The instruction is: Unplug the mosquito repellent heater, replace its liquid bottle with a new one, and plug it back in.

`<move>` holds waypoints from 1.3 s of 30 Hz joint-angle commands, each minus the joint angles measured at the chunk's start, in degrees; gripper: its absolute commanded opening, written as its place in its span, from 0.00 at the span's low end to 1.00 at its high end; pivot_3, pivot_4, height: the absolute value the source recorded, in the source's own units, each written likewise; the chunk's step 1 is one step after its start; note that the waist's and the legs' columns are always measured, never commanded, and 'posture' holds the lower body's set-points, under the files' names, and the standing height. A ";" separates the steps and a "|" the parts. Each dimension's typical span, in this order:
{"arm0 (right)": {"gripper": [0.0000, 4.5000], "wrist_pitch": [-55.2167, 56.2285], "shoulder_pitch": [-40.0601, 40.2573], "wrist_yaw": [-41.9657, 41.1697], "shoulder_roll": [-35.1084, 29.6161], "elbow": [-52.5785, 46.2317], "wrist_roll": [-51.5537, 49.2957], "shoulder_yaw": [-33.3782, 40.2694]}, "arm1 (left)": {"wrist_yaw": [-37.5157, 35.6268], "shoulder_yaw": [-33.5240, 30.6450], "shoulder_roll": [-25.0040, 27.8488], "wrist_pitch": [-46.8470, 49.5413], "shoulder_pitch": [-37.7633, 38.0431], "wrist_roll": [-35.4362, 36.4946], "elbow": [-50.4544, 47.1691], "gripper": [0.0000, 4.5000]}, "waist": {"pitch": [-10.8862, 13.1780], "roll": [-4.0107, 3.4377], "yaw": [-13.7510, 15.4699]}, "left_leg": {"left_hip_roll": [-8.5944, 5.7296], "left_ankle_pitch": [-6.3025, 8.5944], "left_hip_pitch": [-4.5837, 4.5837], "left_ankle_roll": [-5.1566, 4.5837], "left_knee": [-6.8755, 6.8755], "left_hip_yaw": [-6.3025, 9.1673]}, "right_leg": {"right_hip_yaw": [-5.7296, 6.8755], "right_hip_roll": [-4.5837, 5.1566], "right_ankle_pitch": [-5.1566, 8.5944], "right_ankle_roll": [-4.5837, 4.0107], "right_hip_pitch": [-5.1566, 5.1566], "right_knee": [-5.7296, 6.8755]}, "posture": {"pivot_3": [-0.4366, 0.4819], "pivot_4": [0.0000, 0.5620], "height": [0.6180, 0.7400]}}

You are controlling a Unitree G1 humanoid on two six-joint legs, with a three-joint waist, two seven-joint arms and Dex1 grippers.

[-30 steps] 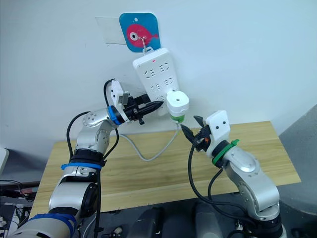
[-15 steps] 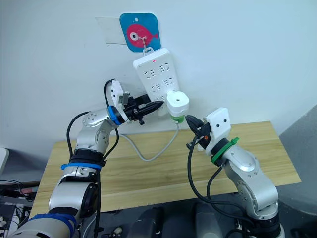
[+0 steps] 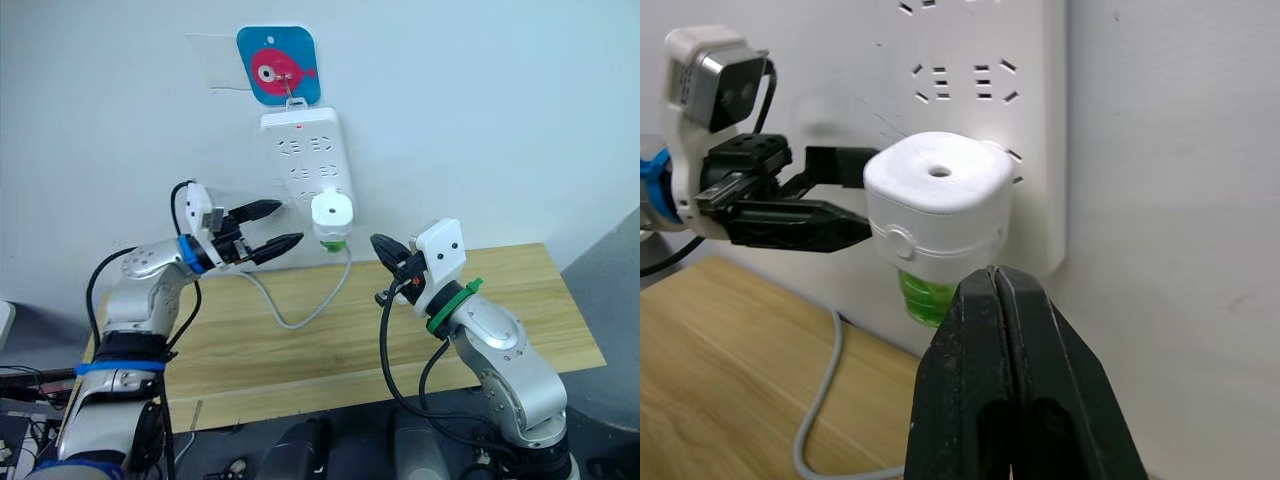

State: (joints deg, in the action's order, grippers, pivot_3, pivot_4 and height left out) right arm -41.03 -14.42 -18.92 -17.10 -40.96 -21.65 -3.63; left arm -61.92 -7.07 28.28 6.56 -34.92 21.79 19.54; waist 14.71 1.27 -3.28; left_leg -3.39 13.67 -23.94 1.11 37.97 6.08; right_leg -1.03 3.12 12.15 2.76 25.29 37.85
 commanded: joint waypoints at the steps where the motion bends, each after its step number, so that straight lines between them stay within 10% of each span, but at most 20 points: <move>1: 0.00 -0.04 -0.72 -1.70 -0.08 -2.25 -2.86 -0.43 | 1.44 -3.10 3.20 3.86 6.40 3.60 -12.89 1.00 | 0.00 0.00 0.02 | 0.00 0.00 -0.01 0.00 0.00 0.01 | 0.00 0.01 0.00 0.00 -0.01 -0.02 | 0.41 0.38 1.00; 13: 0.00 2.77 -5.18 -5.42 0.10 6.23 -3.57 -2.93 | 3.18 -0.87 5.95 8.55 21.53 8.76 -41.36 1.00 | 0.00 0.00 1.57 | 0.03 0.01 0.07 -0.01 -0.01 0.07 | 0.03 0.05 0.01 -0.02 -0.10 -0.04 | 0.47 0.43 1.00; 39: 0.00 3.78 -7.96 -2.59 3.61 11.38 0.65 -5.38 | 5.28 -0.40 6.41 9.25 19.75 9.06 -40.58 1.00 | 0.01 0.00 1.56 | 0.04 0.01 0.08 -0.01 -0.04 0.08 | 0.05 0.01 0.03 -0.06 -0.09 -0.03 | 0.49 0.45 1.00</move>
State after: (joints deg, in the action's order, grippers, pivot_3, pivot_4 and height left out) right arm -38.08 -22.86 -21.33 -13.28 -27.33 -21.23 -9.10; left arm -56.86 -7.02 34.21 16.03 -14.39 29.49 -20.24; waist 14.71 1.27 -1.72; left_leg -3.36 13.68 -23.86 1.09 37.92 6.15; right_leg -0.97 3.13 12.19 2.70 25.19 37.81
